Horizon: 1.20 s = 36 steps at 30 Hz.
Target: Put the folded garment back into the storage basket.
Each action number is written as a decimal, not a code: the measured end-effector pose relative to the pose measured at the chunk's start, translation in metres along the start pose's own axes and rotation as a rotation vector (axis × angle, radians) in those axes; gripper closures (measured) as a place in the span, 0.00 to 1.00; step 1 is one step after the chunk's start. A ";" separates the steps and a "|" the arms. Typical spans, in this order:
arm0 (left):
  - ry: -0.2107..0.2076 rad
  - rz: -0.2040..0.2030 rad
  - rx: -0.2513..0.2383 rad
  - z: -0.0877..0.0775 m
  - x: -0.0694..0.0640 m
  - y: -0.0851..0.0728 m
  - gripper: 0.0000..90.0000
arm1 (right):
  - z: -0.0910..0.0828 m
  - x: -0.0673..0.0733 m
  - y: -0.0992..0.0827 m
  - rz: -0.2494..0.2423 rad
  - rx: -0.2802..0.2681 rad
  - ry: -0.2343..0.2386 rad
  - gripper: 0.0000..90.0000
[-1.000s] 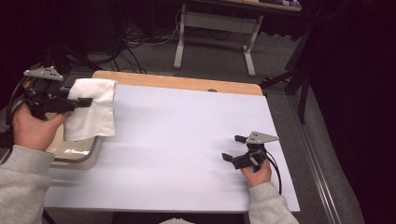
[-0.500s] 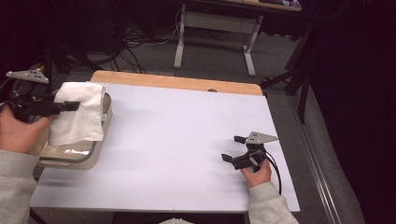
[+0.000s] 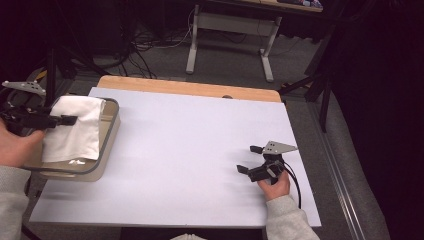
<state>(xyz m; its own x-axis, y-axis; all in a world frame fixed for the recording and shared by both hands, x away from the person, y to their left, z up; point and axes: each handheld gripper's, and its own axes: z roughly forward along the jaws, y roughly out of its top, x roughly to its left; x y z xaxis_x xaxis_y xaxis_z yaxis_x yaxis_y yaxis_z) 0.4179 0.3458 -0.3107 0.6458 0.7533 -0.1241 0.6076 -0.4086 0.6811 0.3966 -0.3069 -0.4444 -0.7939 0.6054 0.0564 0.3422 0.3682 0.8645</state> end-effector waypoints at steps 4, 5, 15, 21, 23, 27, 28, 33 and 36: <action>-0.013 -0.020 0.018 0.007 0.007 -0.005 0.69 | 0.000 0.000 0.000 -0.001 0.000 0.000 0.02; -0.011 -0.015 0.017 0.009 0.009 -0.007 0.69 | 0.000 0.000 0.000 -0.002 -0.001 0.000 0.02; -0.038 -0.032 0.058 0.031 0.024 -0.012 0.68 | 0.000 0.000 0.000 0.001 -0.003 -0.004 0.02; -0.032 -0.068 0.080 0.046 0.035 -0.013 0.67 | 0.001 0.000 0.000 -0.002 -0.004 -0.005 0.01; -0.021 -0.072 0.091 0.051 0.038 -0.011 0.66 | 0.001 0.000 0.000 -0.002 -0.004 -0.006 0.01; -0.023 -0.081 0.095 0.060 0.042 -0.009 0.64 | 0.000 0.000 -0.001 -0.002 -0.007 -0.009 0.01; -0.019 -0.081 0.099 0.061 0.043 -0.008 0.64 | 0.000 0.000 -0.001 -0.002 -0.008 -0.008 0.01; -0.011 -0.092 0.104 0.070 0.044 -0.005 0.65 | 0.000 0.000 0.000 -0.003 -0.008 -0.008 0.01; -0.003 -0.095 0.111 0.075 0.044 -0.003 0.65 | 0.000 0.001 0.000 -0.005 -0.008 -0.008 0.01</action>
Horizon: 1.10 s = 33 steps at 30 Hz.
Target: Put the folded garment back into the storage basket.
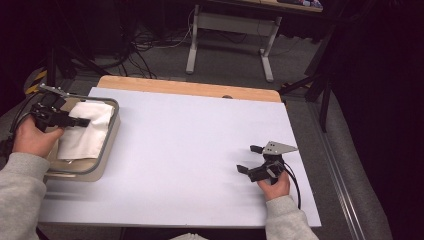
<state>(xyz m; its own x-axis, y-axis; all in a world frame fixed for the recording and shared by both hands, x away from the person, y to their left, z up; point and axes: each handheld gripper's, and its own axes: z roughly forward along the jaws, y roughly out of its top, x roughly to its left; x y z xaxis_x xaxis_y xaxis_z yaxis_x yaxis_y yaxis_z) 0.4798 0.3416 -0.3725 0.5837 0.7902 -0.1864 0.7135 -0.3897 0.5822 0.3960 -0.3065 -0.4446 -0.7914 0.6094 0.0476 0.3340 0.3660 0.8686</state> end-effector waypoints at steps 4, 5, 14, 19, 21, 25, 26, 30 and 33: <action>0.013 -0.007 0.002 0.005 0.001 0.002 0.65 | 0.000 0.000 0.000 -0.001 0.000 0.000 0.01; 0.012 -0.015 0.002 0.005 0.002 0.002 0.65 | 0.000 0.000 0.000 -0.002 0.000 0.000 0.01; 0.013 -0.046 0.002 0.014 0.007 0.002 0.64 | 0.000 0.000 0.000 -0.002 0.000 0.002 0.01; 0.040 -0.055 0.022 0.021 0.011 0.002 0.59 | 0.000 0.000 0.000 -0.004 0.001 0.002 0.01; 0.052 -0.061 0.030 0.022 0.012 0.002 0.56 | 0.000 0.000 0.000 -0.003 0.001 0.003 0.01; 0.086 -0.074 0.036 0.023 0.012 0.002 0.47 | 0.000 0.001 0.001 -0.010 -0.001 0.006 0.01; 0.103 -0.073 0.040 0.023 0.012 0.002 0.42 | 0.000 0.002 0.001 -0.011 -0.001 0.006 0.01; 0.133 -0.074 0.015 0.018 0.007 0.002 0.28 | 0.000 0.001 0.001 -0.011 0.003 0.009 0.01; 0.181 -0.043 -0.009 0.013 0.000 0.003 0.17 | 0.000 0.001 0.001 -0.012 0.008 0.011 0.01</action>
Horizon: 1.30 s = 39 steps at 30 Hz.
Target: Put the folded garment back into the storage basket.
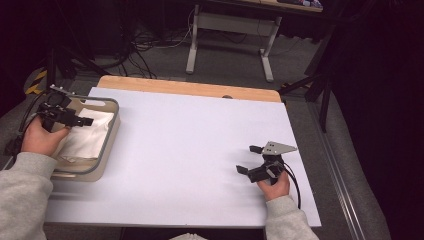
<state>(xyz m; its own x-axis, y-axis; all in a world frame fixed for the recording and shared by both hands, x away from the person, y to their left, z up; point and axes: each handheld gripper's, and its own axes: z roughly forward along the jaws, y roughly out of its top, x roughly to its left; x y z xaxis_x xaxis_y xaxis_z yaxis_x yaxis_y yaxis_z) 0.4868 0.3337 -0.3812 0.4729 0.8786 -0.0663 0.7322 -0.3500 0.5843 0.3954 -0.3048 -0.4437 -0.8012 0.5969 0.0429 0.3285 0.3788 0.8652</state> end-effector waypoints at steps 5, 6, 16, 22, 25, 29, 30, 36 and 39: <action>0.023 0.014 -0.049 -0.012 -0.010 0.000 0.10 | 0.000 0.000 0.000 -0.001 0.000 0.004 0.01; 0.023 0.014 -0.049 -0.012 -0.010 0.000 0.08 | 0.000 0.000 0.000 -0.002 0.000 0.004 0.01; 0.017 0.064 -0.159 -0.044 -0.039 -0.002 0.03 | 0.001 0.000 0.000 0.000 -0.001 0.016 0.01; -0.007 0.082 -0.214 -0.062 -0.059 -0.006 0.02 | 0.002 0.000 0.000 -0.004 -0.002 0.024 0.01; -0.020 0.086 -0.236 -0.070 -0.067 -0.008 0.02 | 0.002 0.000 0.000 -0.005 -0.002 0.027 0.01; -0.060 0.086 -0.267 -0.079 -0.079 -0.011 0.01 | 0.001 0.000 0.001 -0.006 -0.004 0.028 0.01; -0.060 0.086 -0.267 -0.079 -0.079 -0.011 0.01 | 0.001 0.001 0.001 -0.006 -0.005 0.029 0.01; -0.101 0.152 -0.322 -0.090 -0.107 -0.017 0.01 | 0.002 0.001 0.001 -0.008 -0.007 0.034 0.01; -0.132 0.176 -0.331 -0.088 -0.118 -0.019 0.01 | 0.001 0.001 0.001 -0.010 -0.008 0.035 0.01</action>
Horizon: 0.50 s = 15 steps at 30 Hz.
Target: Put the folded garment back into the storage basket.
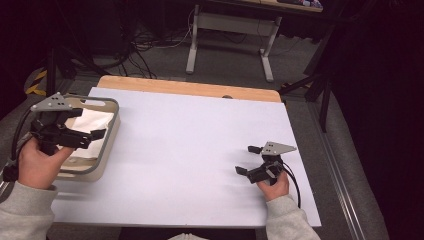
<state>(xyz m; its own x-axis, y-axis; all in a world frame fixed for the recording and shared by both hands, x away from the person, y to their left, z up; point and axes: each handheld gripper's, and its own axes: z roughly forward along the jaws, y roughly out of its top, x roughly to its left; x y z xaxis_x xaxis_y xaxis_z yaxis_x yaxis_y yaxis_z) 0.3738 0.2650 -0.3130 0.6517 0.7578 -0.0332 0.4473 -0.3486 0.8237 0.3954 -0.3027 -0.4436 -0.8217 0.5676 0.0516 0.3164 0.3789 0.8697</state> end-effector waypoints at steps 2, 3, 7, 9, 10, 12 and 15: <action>-0.016 0.014 -0.009 0.002 -0.008 0.000 0.01 | 0.000 0.000 0.000 -0.002 0.000 0.002 0.01; -0.022 0.022 -0.012 0.004 -0.012 0.000 0.01 | 0.000 0.000 0.000 -0.003 0.000 0.001 0.01; -0.062 0.043 -0.038 0.009 -0.028 0.001 0.01 | 0.000 0.001 0.000 -0.008 -0.005 0.007 0.01; -0.084 0.056 -0.048 0.013 -0.035 0.001 0.01 | 0.000 0.001 0.001 -0.011 -0.005 0.009 0.01; -0.084 0.056 -0.048 0.013 -0.035 0.001 0.01 | 0.000 0.001 0.001 -0.012 -0.007 0.011 0.01; -0.116 0.072 -0.067 0.020 -0.046 0.000 0.01 | -0.001 0.002 0.001 -0.015 -0.008 0.013 0.01; -0.137 0.086 -0.083 0.028 -0.056 -0.001 0.01 | -0.001 0.003 0.001 -0.022 -0.012 0.016 0.01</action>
<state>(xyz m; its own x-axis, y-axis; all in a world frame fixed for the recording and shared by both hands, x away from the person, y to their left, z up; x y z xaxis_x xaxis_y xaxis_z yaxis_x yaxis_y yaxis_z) 0.3539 0.2072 -0.3276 0.7650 0.6432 -0.0325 0.3377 -0.3576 0.8707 0.3930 -0.3012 -0.4417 -0.8357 0.5477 0.0406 0.2931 0.3823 0.8763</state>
